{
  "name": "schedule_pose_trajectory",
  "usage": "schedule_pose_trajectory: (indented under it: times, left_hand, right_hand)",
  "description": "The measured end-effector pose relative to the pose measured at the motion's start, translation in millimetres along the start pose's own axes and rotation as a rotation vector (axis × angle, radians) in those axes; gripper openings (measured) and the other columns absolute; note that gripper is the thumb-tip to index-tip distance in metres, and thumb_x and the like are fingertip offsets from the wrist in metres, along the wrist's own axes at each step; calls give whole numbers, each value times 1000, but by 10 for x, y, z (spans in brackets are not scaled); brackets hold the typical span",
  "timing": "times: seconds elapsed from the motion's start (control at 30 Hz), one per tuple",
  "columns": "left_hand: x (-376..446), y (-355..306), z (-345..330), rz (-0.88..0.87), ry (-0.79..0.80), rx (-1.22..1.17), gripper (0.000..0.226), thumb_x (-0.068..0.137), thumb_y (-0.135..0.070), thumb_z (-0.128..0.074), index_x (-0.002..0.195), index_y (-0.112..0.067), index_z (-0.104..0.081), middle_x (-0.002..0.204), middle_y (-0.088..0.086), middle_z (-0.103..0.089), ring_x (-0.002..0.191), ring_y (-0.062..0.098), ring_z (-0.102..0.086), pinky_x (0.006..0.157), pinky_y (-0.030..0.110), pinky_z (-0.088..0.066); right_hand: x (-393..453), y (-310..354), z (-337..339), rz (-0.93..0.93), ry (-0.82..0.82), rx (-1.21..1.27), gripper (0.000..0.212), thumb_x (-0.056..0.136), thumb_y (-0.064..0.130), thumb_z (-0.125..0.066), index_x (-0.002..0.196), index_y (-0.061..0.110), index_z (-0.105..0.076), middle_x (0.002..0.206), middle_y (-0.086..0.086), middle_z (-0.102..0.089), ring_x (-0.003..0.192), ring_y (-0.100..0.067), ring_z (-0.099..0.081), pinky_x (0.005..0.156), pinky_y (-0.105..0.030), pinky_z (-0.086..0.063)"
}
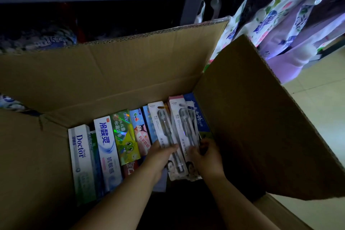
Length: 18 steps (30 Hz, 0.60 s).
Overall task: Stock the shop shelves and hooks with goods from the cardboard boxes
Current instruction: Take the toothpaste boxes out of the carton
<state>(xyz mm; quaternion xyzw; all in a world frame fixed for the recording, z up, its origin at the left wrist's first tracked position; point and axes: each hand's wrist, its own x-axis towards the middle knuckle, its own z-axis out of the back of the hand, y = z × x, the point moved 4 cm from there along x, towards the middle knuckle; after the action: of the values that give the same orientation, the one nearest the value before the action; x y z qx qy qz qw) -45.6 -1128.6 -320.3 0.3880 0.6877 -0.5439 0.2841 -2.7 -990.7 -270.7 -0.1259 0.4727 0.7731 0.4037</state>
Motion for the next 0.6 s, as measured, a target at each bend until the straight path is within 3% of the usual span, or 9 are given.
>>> schedule_pose_trajectory:
  times: [0.07, 0.13, 0.23, 0.27, 0.37, 0.43, 0.5, 0.53, 0.6]
  left_hand:
    - [1, 17, 26, -24, 5, 3, 48, 85, -11, -69, 128, -17, -49, 129, -4, -55, 118, 25, -52, 89, 31, -39]
    - [-19, 21, 51, -32, -11, 21, 39, 84, -5, -70, 119, -14, -55, 114, 2, -65, 104, 22, -59, 86, 32, -45]
    - [-75, 2, 34, -23, 38, 0, 36, 84, 4, -66, 117, -9, -63, 103, 7, -71, 96, 25, -64, 73, 31, -49]
    - [-96, -7, 26, -17, 63, 2, 34, 83, 4, -66, 114, -9, -65, 99, 7, -73, 94, 26, -65, 70, 32, -48]
    - [-148, -38, 20, -14, 87, -24, 33, 80, 5, -67, 110, -9, -67, 95, 7, -75, 95, 26, -67, 81, 36, -52]
    - [-176, -48, 24, -4, 99, -65, 36, 79, 4, -68, 112, -10, -65, 100, 9, -74, 98, 26, -67, 91, 43, -52]
    - [-231, -69, 31, 2, 105, -120, 36, 79, 2, -70, 111, -12, -64, 100, 10, -74, 95, 26, -67, 90, 43, -52]
    - [-279, -94, 37, 0, 100, -122, 43, 75, -3, -75, 114, -13, -63, 103, 10, -73, 98, 26, -67, 93, 45, -51]
    - [-375, -145, 64, 8, 103, -93, 78, 56, -20, -89, 127, -16, -55, 115, 9, -68, 109, 28, -62, 100, 49, -45]
  right_hand:
    - [-4, 9, -28, -31, 26, 76, 42, 84, 21, -68, 122, 15, -51, 110, -2, -61, 93, -13, -58, 76, -21, -44]
    - [-8, 10, -61, -66, 78, 136, 43, 86, 20, -67, 126, 15, -53, 114, -4, -62, 98, -16, -60, 80, -23, -45]
    - [7, -27, -77, -114, 131, 228, 30, 88, 21, -64, 118, 17, -61, 93, 3, -64, 77, -6, -59, 61, -19, -47]
    - [17, -38, -76, -128, 130, 254, 26, 88, 21, -65, 114, 17, -62, 89, 4, -64, 76, -7, -61, 62, -22, -50]
    - [21, -39, -90, -150, 156, 324, 22, 87, 21, -67, 107, 16, -64, 92, -6, -71, 83, -22, -69, 75, -36, -57]
    - [4, -21, -85, -147, 187, 360, 19, 87, 20, -66, 106, 18, -65, 94, -8, -73, 85, -24, -71, 76, -38, -58]
    - [-25, 24, -80, -138, 230, 413, 17, 89, 15, -64, 105, 20, -66, 94, -9, -74, 86, -26, -72, 78, -41, -58]
    - [-44, 58, -78, -132, 251, 429, 17, 90, 13, -62, 105, 19, -67, 94, -10, -75, 86, -26, -72, 77, -41, -58]
    - [-108, 159, -81, -110, 298, 405, 20, 91, 11, -60, 108, 18, -66, 94, -10, -75, 84, -25, -73, 69, -35, -58]
